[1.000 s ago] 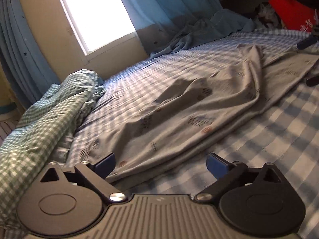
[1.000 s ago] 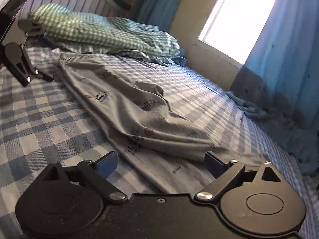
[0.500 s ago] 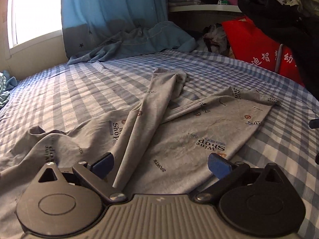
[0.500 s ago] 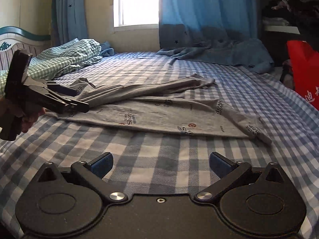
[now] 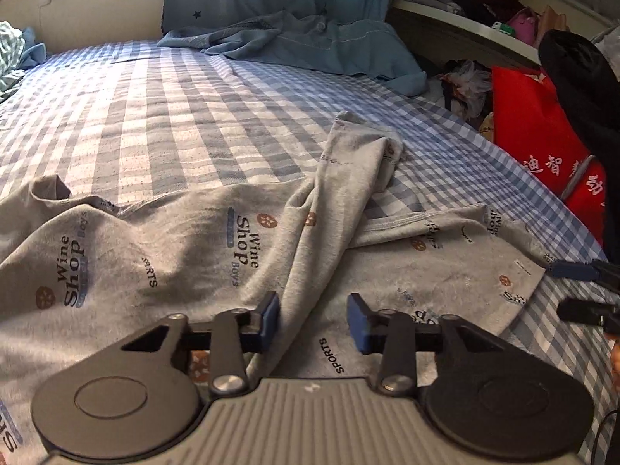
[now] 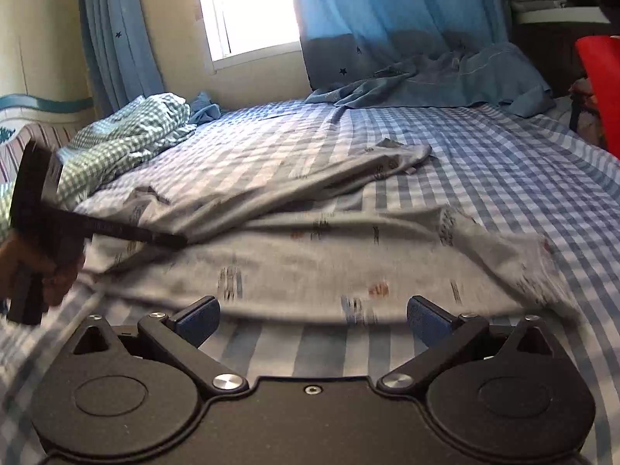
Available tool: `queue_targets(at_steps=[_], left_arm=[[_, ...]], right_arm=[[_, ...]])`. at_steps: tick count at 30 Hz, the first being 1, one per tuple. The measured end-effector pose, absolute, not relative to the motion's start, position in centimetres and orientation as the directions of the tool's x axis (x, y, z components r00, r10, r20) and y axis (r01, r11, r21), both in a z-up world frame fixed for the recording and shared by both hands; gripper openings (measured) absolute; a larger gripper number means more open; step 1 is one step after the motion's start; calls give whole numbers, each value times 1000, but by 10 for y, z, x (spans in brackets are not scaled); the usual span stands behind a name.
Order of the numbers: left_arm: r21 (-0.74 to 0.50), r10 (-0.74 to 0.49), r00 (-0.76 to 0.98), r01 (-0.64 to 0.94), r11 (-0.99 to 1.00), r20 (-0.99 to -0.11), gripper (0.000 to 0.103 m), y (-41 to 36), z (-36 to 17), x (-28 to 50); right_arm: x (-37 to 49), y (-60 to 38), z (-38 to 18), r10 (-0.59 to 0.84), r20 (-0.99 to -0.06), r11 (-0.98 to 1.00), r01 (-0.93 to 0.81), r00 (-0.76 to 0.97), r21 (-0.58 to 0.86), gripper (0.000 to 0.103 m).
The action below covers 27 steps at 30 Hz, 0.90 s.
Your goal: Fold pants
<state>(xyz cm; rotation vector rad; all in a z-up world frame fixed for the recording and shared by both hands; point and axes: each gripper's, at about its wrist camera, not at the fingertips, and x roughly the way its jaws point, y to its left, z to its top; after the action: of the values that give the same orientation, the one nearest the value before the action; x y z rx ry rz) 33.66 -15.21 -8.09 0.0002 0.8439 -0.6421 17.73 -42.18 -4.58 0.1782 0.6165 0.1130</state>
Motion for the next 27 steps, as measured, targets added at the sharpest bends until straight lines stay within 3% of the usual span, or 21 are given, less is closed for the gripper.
queue_targets(at_steps=[2,5,7,12,16,20,22,27], left_arm=[[-288,-549,469,518,806,-692,10,-151,-82,341],[-315,-559,447,509,801,-698,7,-154,-84,341],[-294,-552,452,522,801,-701,5,-157,-84,338],[-255,-553,467,559,789,-690,5,-167,-84,328],[-252,-560,464,571,782,-686,5,-169,-86,326],[-282,-577,450,566,775,-682,5,-165,-88,330],[-286,-581,448,568,772,-680,5,-164,-88,329],[-278,-580,450,574,770,-679,5,-162,-87,327]], right_arm=[[213,-429,-36,169,-565,973,-44,807,227,102],[279,-442,-23,181,-580,959,-12,794,283,100],[329,-448,-18,174,-607,954,20,775,299,90],[444,-442,-18,50,-678,974,113,733,195,76],[516,-431,-33,-27,-751,978,172,660,116,74],[551,-419,-54,-142,-799,973,232,585,-3,69],[558,-417,-64,-160,-824,962,271,544,-8,56],[563,-407,-71,-202,-830,956,287,520,-53,43]])
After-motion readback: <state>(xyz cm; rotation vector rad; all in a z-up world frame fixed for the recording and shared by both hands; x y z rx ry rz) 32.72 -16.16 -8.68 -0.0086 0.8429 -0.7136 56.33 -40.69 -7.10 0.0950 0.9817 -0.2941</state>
